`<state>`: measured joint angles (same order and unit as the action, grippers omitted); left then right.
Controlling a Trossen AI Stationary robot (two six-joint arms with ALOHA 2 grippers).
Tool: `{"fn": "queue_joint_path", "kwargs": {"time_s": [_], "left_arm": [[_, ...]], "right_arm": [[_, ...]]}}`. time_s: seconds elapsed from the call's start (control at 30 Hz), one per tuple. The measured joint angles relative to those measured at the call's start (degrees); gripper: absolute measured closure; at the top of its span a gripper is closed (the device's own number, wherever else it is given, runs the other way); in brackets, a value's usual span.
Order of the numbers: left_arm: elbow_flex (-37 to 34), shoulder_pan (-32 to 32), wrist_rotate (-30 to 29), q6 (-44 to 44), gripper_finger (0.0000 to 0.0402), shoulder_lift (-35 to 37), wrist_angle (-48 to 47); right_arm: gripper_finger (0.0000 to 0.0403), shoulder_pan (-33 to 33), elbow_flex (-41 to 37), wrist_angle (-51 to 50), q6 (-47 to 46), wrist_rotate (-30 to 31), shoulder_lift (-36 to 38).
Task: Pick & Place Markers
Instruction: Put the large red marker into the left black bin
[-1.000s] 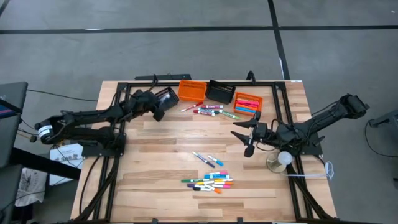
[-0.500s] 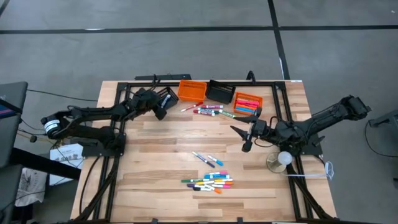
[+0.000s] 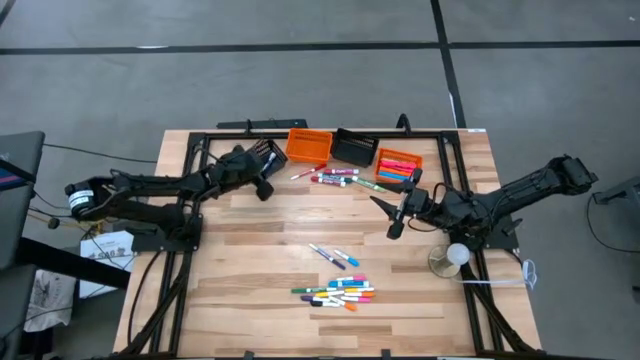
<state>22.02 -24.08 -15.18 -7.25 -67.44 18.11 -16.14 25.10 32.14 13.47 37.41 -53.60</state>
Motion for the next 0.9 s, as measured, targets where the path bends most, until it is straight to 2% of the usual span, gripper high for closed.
{"fn": "queue_joint_path", "kwargs": {"time_s": [0.13,0.4,0.53,0.73,0.9], "left_arm": [[0.0,6.1,0.0,0.2,0.0298,0.0,0.5],[0.0,20.6,0.1,-0.9,0.0298,-0.3,6.7],[0.0,26.0,0.1,-1.5,0.0298,-3.0,10.1],[2.3,29.5,0.1,-1.6,0.0298,-12.0,13.3],[5.0,28.9,0.0,-1.5,0.0298,-18.2,13.3]], "right_arm": [[0.0239,-0.1,0.0,0.0,0.5,-1.0,0.0],[0.0239,-0.3,0.0,-0.5,0.5,-9.0,0.0],[0.0239,-1.4,0.0,-1.9,0.5,-12.0,0.0],[0.0239,-2.1,0.1,-3.3,-1.0,-12.1,-0.1],[0.0239,0.5,4.5,-16.1,-7.1,-11.9,-1.5]]}}
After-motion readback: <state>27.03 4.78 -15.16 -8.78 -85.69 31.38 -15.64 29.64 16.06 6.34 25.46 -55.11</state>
